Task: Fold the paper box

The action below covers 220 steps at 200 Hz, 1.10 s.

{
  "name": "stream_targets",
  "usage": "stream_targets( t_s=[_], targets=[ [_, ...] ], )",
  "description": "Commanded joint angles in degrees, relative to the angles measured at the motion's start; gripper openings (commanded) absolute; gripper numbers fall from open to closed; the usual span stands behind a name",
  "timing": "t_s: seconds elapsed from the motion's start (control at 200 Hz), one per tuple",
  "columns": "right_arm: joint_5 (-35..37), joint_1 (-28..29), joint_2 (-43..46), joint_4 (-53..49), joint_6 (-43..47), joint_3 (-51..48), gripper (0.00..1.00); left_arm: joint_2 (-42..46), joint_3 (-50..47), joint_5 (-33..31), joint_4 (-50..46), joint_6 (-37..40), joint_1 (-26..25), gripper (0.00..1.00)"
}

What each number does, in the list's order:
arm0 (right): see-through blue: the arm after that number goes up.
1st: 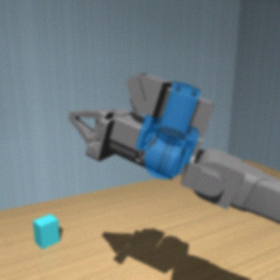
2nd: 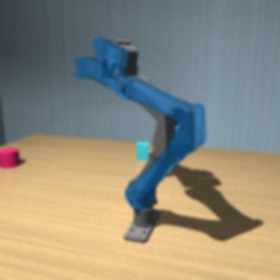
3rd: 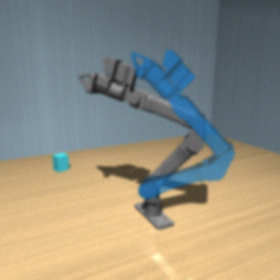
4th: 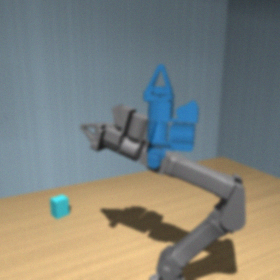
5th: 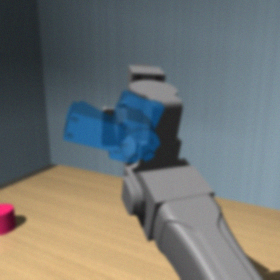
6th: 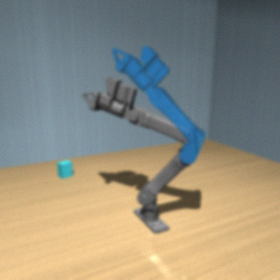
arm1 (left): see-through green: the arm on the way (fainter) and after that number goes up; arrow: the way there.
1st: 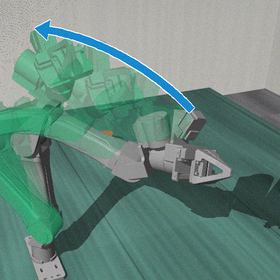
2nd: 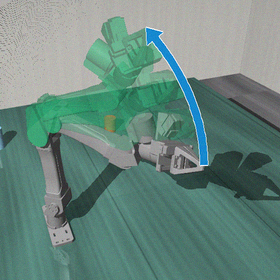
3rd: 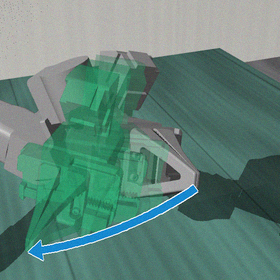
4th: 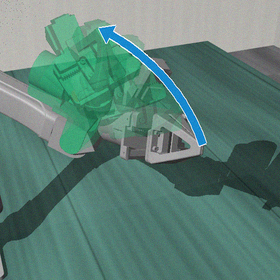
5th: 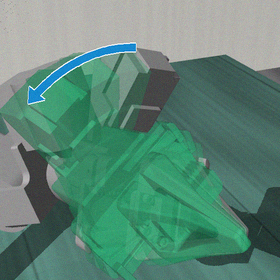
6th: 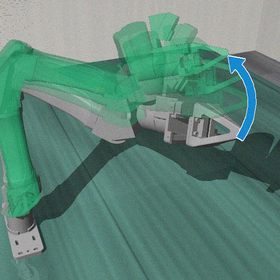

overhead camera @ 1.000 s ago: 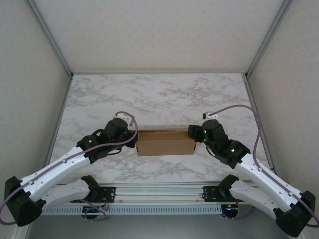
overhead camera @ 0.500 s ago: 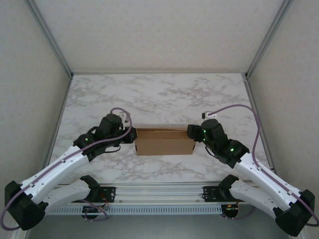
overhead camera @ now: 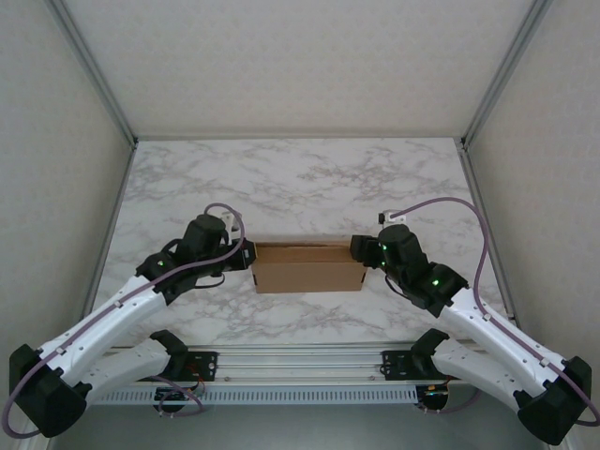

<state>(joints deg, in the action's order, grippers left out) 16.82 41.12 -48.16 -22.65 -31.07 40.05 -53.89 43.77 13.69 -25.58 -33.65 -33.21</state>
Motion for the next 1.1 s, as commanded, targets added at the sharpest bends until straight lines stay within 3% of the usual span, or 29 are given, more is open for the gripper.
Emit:
stream_targets(
  t_s=[0.0,0.751,0.941,1.096],
  targets=[
    [0.97,-0.25,0.14,-3.94,0.99,-1.51,0.61,2.20,-0.51,-1.38,0.12,0.95,0.69,0.08],
    [1.91,-0.25,-1.29,-4.68,2.17,-0.50,0.60,1.51,2.19,-10.36,-8.25,6.85,0.69,0.08],
    [1.99,-0.25,-1.89,-5.05,2.83,0.40,0.60,1.29,1.16,-10.98,-8.16,5.35,1.08,0.21],
    [1.84,-0.19,-2.01,-5.29,3.03,0.79,0.60,2.68,-1.59,-8.72,-5.80,2.21,1.93,0.19]
  ],
)
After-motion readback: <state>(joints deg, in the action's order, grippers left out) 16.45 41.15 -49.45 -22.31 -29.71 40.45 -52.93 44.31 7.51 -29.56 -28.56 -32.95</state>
